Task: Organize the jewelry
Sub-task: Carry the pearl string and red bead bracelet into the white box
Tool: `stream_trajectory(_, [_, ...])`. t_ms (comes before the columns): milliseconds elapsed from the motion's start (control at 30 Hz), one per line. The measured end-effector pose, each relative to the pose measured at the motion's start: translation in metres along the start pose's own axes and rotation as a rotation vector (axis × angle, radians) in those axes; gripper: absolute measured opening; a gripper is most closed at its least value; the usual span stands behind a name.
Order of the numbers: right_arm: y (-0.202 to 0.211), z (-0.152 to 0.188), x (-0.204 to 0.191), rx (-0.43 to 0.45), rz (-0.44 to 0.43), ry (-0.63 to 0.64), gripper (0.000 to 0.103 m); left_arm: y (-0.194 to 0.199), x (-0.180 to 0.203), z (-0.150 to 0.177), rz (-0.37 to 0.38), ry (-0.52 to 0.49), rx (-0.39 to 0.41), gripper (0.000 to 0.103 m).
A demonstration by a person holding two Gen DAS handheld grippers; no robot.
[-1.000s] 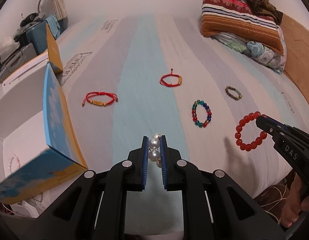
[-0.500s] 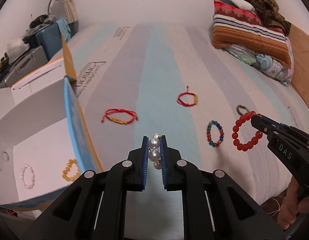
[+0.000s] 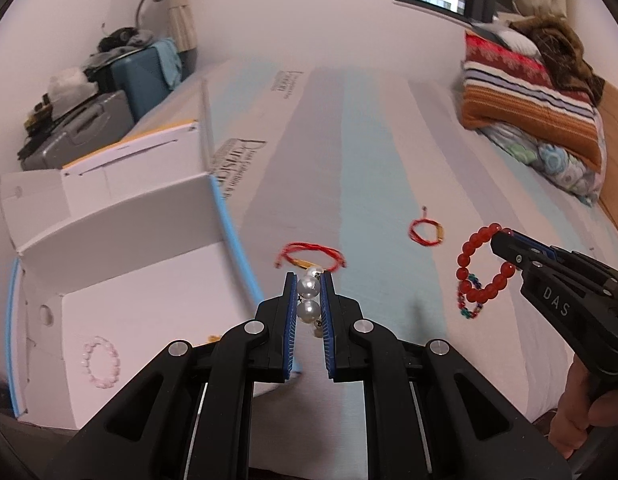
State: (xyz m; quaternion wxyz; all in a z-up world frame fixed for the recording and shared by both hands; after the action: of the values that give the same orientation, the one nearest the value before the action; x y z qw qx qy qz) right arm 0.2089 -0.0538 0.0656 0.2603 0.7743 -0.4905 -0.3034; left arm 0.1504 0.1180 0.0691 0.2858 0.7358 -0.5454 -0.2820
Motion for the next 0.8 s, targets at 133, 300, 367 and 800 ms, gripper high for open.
stream_trajectory(133, [-0.003, -0.009, -0.031, 0.011, -0.034, 0.032, 0.013, 0.005, -0.028, -0.002, -0.024, 0.031, 0.010, 0.011])
stream_trajectory(300, [-0.005, -0.016, -0.074, 0.030, -0.086, 0.080, 0.013, 0.008, -0.066, -0.001, -0.062, 0.076, 0.009, 0.011])
stream_trajectory(367, [-0.005, -0.017, -0.090, 0.036, -0.099, 0.099, 0.013, 0.008, -0.079, 0.000, -0.077, 0.089, 0.005, 0.011])
stream_trajectory(800, [-0.019, -0.013, -0.203, 0.029, -0.225, 0.226, 0.013, 0.003, -0.170, 0.027, -0.200, 0.185, -0.040, 0.011])
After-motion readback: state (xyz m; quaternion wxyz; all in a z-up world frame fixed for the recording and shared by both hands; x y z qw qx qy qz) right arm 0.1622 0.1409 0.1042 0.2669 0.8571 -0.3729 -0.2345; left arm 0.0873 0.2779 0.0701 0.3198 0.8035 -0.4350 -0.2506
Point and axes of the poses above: each gripper's, at about its wrist camera, not at the fingertips, and y roughly against the way its jaws point, x to its right, z to its underside, the point moved 5 cm from there along -y, roughly the way its jaws point, and after that the axes turned 10 degrees about -z, right-handed, at the moved point
